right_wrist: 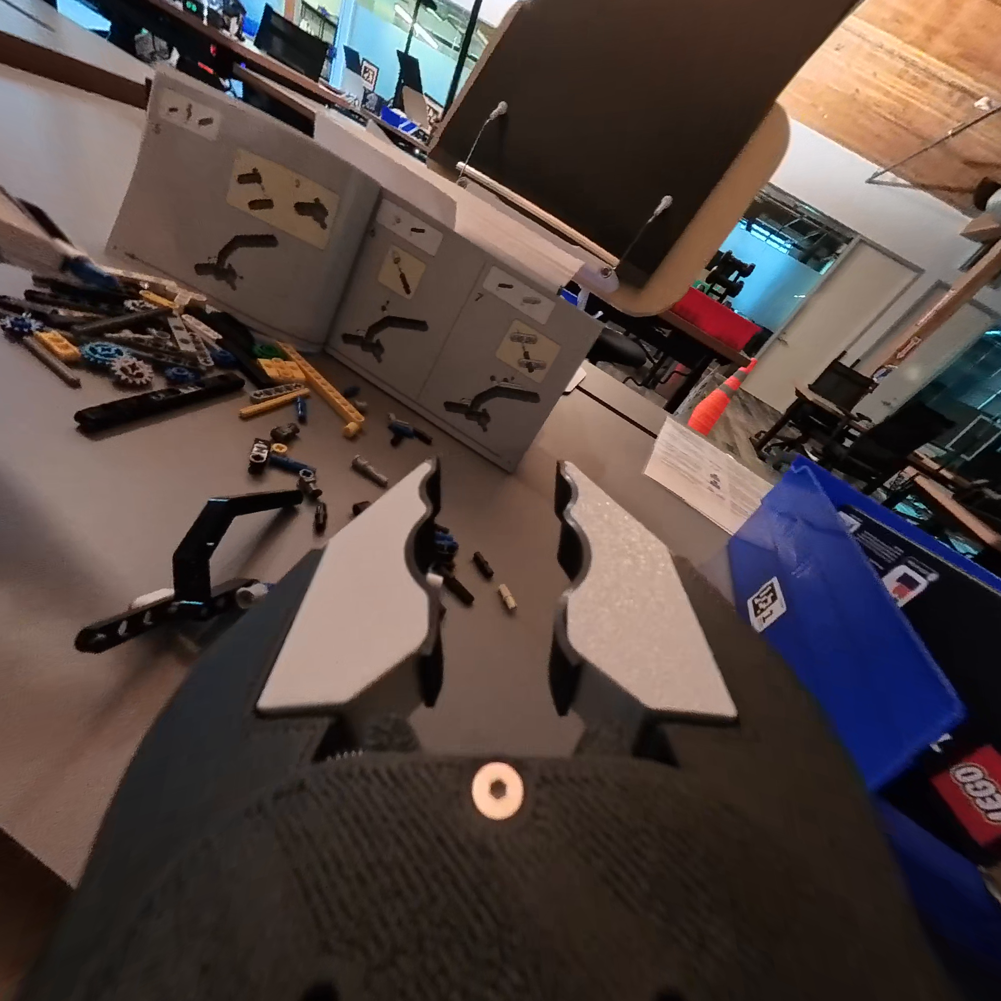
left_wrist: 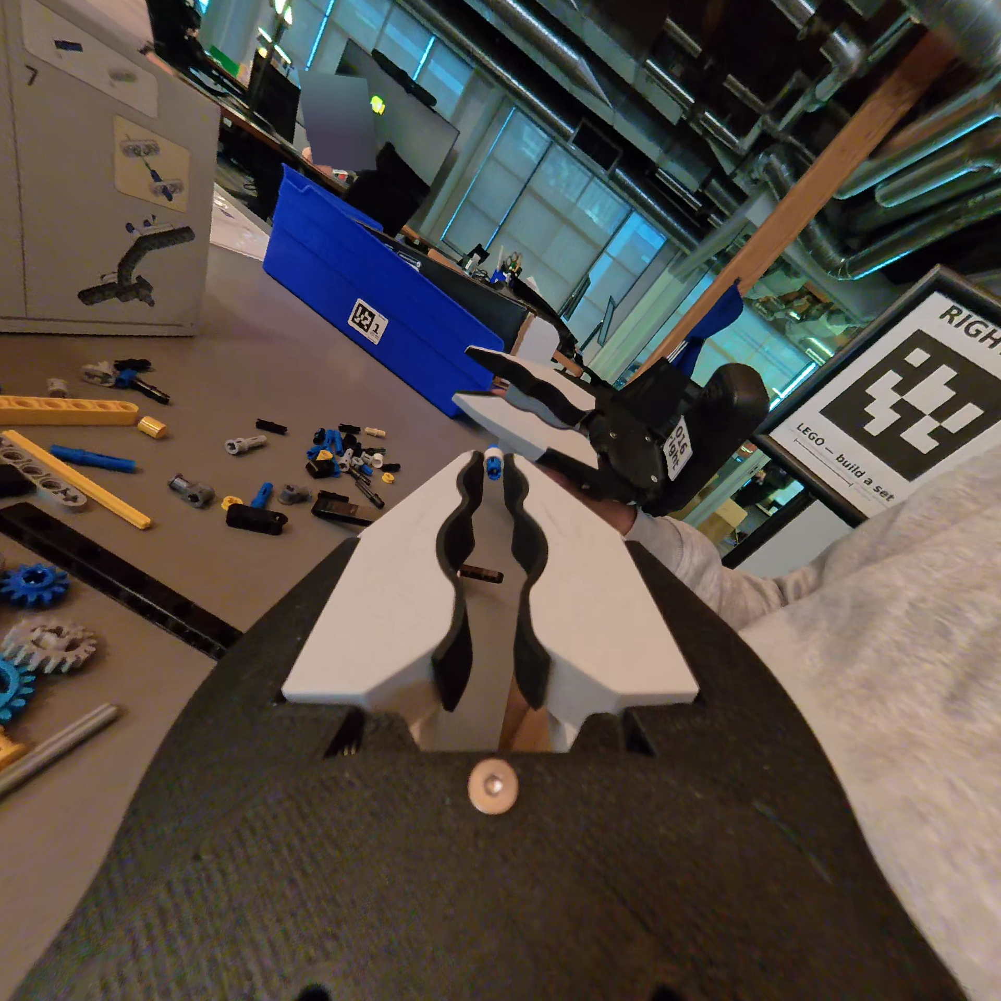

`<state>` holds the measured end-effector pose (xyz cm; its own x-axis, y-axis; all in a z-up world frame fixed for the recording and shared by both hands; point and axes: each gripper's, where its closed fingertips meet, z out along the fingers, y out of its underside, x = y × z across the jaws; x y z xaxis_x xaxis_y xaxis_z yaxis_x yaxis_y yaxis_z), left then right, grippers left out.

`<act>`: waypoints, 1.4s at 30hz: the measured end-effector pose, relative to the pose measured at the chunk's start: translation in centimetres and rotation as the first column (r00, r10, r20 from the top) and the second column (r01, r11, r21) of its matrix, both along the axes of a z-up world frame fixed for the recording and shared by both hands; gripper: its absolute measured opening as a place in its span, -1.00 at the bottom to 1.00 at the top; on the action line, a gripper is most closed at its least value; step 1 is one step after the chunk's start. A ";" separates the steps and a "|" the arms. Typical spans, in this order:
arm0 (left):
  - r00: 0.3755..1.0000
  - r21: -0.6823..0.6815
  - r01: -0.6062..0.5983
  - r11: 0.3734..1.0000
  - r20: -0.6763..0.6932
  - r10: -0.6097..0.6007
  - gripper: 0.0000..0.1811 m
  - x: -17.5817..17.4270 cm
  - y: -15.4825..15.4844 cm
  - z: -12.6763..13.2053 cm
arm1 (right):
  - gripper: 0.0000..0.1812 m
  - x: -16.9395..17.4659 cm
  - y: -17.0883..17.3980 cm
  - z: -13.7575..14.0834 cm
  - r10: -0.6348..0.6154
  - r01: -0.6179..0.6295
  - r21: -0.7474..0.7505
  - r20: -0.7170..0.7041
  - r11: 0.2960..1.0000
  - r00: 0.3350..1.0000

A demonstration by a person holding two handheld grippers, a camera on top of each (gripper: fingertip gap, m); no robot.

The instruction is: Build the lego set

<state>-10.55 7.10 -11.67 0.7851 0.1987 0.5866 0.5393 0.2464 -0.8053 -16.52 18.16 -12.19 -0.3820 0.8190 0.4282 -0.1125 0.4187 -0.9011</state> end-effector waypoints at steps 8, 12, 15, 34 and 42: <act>1.000 0.001 0.018 1.000 0.016 -0.018 -0.93 0.0 0.2 -0.1 | -0.55 -0.4 0.3 -0.1 0.004 -0.003 -0.037 0.037 0.999 0.999; 0.999 0.011 0.027 1.000 0.028 -0.027 -0.93 -0.1 0.7 -0.1 | -0.57 -0.6 0.8 0.2 0.008 -0.002 -0.104 0.058 0.995 0.998; 0.999 -0.005 0.030 1.000 0.028 -0.030 -0.93 -0.1 1.3 -0.2 | -0.58 -0.8 1.1 0.3 0.016 -0.006 -0.137 0.069 0.991 0.997; 0.999 -0.029 -0.049 0.998 -0.008 0.049 -0.93 -0.3 1.0 -0.3 | -0.47 -2.4 0.4 -1.4 0.100 -0.047 -0.207 0.253 0.977 0.962; 0.998 -0.016 -0.058 0.998 0.017 0.059 -0.93 -0.6 0.7 -0.4 | -0.47 -2.1 -0.2 -1.2 0.122 -0.077 -0.195 0.226 0.978 0.967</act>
<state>-11.16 7.82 -12.03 0.7614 0.2530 0.5969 0.5385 0.2659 -0.7996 -18.61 18.00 -13.38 -0.5374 0.8275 0.1624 0.0793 0.2413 -0.9672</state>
